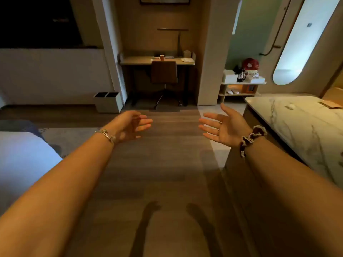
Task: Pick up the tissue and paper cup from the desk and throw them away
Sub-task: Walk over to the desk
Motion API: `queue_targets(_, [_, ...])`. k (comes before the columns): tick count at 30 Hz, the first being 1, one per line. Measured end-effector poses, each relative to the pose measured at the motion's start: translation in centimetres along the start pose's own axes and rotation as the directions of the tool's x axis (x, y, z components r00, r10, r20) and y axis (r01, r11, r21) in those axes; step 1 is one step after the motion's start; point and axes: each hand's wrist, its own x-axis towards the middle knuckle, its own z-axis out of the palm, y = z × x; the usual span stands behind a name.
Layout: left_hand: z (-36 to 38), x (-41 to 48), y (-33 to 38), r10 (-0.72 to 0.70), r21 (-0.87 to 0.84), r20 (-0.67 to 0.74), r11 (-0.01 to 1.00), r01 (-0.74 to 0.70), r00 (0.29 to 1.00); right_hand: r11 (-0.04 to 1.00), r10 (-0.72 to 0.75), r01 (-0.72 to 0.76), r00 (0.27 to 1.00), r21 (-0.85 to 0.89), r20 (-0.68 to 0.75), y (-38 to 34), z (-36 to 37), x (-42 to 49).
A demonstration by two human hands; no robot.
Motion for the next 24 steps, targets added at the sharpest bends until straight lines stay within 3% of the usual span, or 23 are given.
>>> queue_targets(12, [-4.6,14.0,7.5,0.038,0.000,-0.052,0.999,-0.038,0.998,0.998,-0.047,0.050,0.995,0.026,-0.087,-4.0,1.1,16.0])
queue_targets(24, [-7.2,31.7,11.8,0.008,-0.125,-0.056,0.992,-0.015,0.998,0.998,-0.059,0.062,0.989,0.014,-0.134,-9.3,-0.3,33.2])
